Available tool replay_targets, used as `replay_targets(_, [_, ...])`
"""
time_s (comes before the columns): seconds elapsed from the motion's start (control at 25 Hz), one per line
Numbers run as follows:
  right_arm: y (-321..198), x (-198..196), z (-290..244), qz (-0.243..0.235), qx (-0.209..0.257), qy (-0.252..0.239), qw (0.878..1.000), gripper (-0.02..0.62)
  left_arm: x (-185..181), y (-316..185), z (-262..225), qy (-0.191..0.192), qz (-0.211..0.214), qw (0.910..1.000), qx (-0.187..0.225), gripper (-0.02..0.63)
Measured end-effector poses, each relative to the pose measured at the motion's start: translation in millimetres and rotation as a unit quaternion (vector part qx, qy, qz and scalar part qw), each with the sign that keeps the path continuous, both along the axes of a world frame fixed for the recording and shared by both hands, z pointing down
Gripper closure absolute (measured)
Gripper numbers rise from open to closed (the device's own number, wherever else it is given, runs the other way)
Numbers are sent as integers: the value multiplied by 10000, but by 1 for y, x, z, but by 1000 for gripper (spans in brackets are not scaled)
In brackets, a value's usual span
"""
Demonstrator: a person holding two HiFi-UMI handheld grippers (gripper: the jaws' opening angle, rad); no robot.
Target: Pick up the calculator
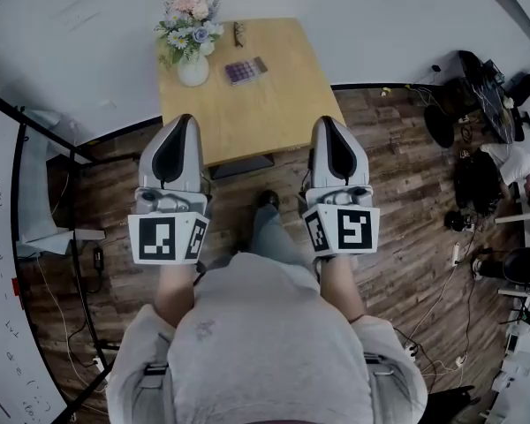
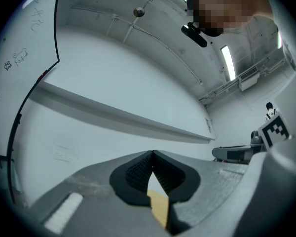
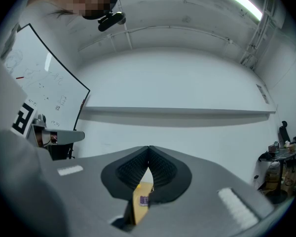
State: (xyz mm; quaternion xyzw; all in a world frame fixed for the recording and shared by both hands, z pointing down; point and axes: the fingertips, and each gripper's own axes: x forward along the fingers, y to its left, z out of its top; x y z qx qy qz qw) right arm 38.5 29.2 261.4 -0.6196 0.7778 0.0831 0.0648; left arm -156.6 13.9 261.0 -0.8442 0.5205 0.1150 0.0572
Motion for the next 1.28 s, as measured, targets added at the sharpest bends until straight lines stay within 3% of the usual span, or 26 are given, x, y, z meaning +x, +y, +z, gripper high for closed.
replay_targets(0.64, [-103,15,-7,-221,85,-77,9997,594,17,-93,-8,-129,-179,9997,58,601])
replay_targets(1.28, [-195,64,-13,-313,59,-107,9994,594,68,-185,-15,-101,-249,9996,51,601])
